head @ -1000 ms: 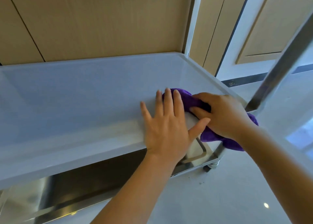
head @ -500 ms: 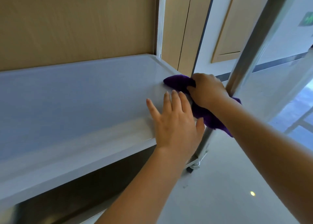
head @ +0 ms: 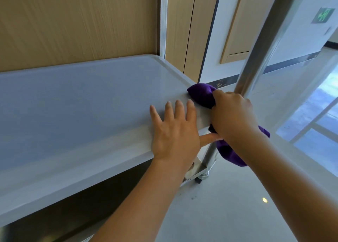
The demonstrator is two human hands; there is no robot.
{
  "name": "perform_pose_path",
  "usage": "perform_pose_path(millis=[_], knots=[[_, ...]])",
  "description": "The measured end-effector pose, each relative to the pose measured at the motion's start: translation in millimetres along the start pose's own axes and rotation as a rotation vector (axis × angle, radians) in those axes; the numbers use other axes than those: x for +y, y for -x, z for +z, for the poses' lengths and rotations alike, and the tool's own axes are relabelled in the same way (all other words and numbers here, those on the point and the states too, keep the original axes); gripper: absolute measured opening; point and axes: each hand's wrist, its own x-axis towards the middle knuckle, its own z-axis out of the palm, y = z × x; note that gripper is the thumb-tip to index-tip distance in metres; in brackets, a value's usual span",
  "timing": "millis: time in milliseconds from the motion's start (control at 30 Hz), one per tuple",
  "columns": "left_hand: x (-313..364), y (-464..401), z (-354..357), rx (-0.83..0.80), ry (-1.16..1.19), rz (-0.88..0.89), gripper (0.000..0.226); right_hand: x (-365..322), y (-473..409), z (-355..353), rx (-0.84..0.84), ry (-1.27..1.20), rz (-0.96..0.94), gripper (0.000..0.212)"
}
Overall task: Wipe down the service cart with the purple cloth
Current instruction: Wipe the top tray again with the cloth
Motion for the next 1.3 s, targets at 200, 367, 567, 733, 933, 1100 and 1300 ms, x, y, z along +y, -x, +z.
perform_pose_path(millis=[200, 367, 567, 733, 933, 1100, 1300], knots=[[-5, 8, 9, 0.202, 0.08, 0.21, 0.095, 11, 25, 5, 0.109, -0.023, 0.043, 0.011], [-32, 45, 8, 0.24, 0.103, 0.078, 0.095, -24, 48, 8, 0.156, -0.095, -0.051, 0.026], [-78, 95, 17, 0.28, -0.01, 0.049, 0.086, -107, 86, 20, 0.435, -0.241, -0.278, 0.016], [-127, 142, 17, 0.314, -0.052, -0.107, 0.084, -170, 117, 17, 0.515, -0.116, -0.351, 0.021], [-183, 196, 20, 0.347, -0.041, -0.313, 0.076, -249, 150, 21, 0.56, -0.287, -0.467, 0.03], [-232, 241, 16, 0.254, -0.043, -0.48, 0.075, -314, 182, 18, 0.47, -0.535, -0.576, 0.03], [-294, 293, 14, 0.281, -0.224, -0.516, 0.062, -387, 227, 5, 0.372, -0.819, -0.631, 0.035]])
